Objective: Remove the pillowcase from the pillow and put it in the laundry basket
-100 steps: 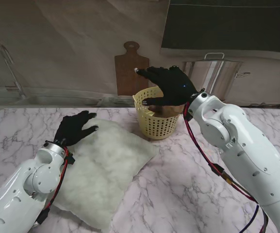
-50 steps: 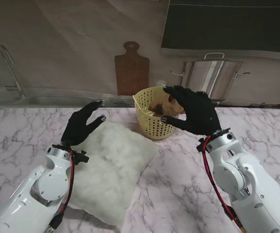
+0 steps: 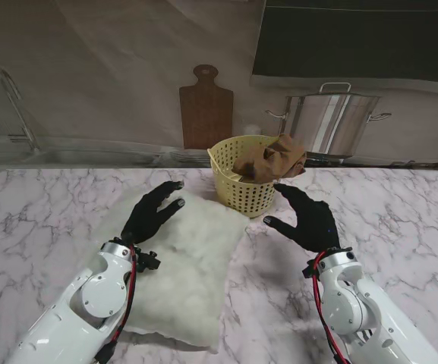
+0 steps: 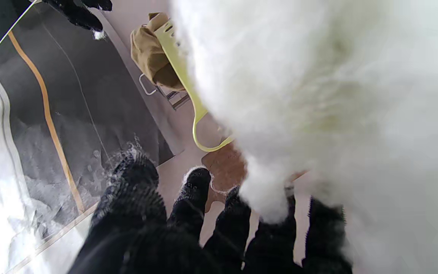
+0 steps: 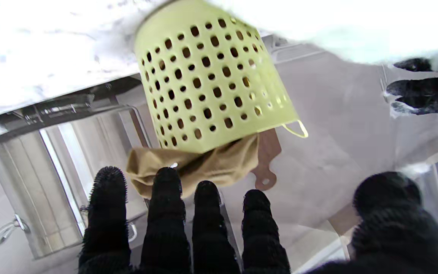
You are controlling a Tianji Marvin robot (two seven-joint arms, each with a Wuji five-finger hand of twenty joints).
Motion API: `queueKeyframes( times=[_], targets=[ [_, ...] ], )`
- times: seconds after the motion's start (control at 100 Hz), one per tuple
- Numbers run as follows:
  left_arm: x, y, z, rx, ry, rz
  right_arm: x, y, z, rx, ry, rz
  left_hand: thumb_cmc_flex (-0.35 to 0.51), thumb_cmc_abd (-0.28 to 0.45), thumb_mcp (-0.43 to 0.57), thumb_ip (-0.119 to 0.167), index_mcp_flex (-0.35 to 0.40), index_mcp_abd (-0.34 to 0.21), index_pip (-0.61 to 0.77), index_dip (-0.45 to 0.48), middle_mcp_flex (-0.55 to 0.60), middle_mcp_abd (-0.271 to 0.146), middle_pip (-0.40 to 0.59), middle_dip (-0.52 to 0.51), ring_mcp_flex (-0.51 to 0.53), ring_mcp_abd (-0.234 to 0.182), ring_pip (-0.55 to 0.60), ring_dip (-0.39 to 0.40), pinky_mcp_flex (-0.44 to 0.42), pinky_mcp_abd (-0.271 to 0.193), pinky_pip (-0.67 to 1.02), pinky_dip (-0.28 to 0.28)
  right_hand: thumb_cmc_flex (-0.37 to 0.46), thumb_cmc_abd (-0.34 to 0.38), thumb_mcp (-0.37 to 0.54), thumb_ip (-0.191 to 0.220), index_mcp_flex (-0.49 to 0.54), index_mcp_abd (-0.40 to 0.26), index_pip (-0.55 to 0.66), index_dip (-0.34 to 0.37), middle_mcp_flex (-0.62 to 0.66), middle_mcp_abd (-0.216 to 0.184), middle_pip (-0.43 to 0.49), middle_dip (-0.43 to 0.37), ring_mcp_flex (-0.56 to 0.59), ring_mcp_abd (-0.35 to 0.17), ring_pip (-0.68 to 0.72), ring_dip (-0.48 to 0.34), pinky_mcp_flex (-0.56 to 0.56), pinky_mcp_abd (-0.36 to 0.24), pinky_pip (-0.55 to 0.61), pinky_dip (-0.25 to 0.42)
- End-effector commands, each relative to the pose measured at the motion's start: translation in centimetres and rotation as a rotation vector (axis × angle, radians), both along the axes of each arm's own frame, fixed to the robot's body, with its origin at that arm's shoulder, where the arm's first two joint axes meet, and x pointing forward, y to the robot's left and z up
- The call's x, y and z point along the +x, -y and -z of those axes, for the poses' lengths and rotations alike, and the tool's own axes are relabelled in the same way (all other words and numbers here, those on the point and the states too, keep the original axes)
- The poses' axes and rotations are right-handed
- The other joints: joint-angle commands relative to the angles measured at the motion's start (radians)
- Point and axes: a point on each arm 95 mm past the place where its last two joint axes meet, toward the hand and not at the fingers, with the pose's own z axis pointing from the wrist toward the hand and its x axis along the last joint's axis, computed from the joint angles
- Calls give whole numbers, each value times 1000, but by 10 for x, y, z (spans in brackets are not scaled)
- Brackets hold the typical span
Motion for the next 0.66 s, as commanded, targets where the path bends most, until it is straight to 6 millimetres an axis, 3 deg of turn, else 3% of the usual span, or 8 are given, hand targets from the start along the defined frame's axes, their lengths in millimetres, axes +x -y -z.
queueKeyframes(
  times=[0.0, 0.65],
  targets=[
    [-1, 2, 7, 6, -32, 7, -4, 1, 12, 12, -44, 10, -5, 73, -5, -5, -28, 6, -5, 5, -34, -7, -11, -15, -11, -9, -6, -22, -14, -6, -115, -17, 25, 48, -24, 20, -39, 3, 9, 18, -29, -19, 13, 7, -22, -10, -3, 13, -22, -1, -11, 18],
    [-2, -10, 7, 49, -51, -10, 5, 3, 11, 33, -49, -40, -1, 79, -7, -4, -53, 20, -17, -2, -21, -4, 6, -6, -18, 3, 13, -22, -18, 0, -113, -3, 49, 45, -51, 24, -32, -3, 27, 14, -25, -30, 20, 8, -18, -17, -3, 16, -14, -8, -23, 35]
  ],
)
